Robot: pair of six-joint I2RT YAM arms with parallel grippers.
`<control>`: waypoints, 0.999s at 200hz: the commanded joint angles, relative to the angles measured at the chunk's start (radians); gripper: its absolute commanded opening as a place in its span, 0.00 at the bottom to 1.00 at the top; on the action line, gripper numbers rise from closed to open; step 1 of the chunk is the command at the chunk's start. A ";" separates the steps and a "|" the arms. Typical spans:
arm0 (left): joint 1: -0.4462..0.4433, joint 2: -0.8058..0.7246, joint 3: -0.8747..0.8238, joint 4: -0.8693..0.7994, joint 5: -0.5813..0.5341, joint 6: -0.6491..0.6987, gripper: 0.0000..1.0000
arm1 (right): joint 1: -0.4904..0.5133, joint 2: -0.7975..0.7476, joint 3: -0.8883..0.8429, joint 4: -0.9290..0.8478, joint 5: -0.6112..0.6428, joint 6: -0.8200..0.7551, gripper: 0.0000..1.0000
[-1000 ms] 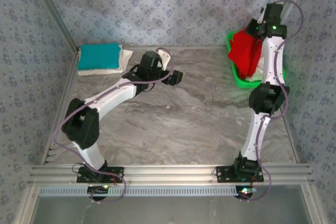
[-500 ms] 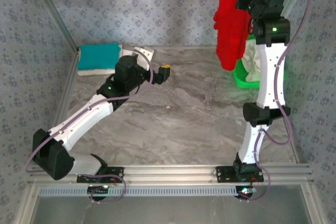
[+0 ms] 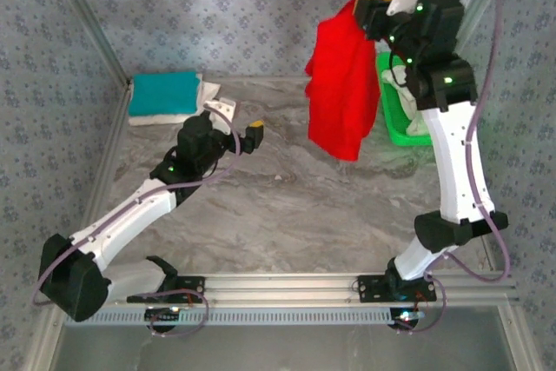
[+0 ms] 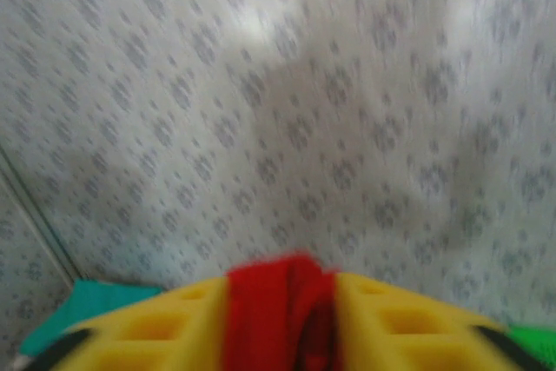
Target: Fold and stack the t-shirts
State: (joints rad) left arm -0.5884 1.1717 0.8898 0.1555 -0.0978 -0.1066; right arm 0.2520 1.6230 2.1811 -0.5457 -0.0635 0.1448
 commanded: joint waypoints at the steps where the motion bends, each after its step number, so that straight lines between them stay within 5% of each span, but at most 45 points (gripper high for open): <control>1: 0.030 -0.015 -0.037 0.024 -0.010 -0.019 0.98 | -0.032 0.049 -0.153 0.035 0.052 0.110 1.00; 35: 0.038 0.080 -0.002 -0.046 0.140 -0.007 0.98 | -0.094 0.062 -0.308 0.013 0.014 0.166 1.00; 93: -0.032 0.393 0.052 0.024 0.283 -0.034 0.97 | -0.153 -0.040 -0.727 0.152 -0.053 0.268 0.78; 110: -0.037 0.464 0.102 0.016 0.331 -0.033 0.90 | -0.128 -0.072 -0.817 0.148 -0.036 0.276 0.76; 158: 0.011 0.645 0.209 -0.050 0.268 -0.112 0.90 | -0.114 -0.171 -1.091 0.105 0.068 0.326 0.76; 200: 0.017 0.759 0.318 -0.157 0.232 -0.132 0.88 | -0.137 -0.218 -1.202 0.135 0.032 0.339 0.76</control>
State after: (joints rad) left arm -0.5655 1.8675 1.1191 0.0875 0.1390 -0.2119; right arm 0.1268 1.4513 1.0180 -0.4362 -0.0368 0.4496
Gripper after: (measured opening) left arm 0.896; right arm 0.758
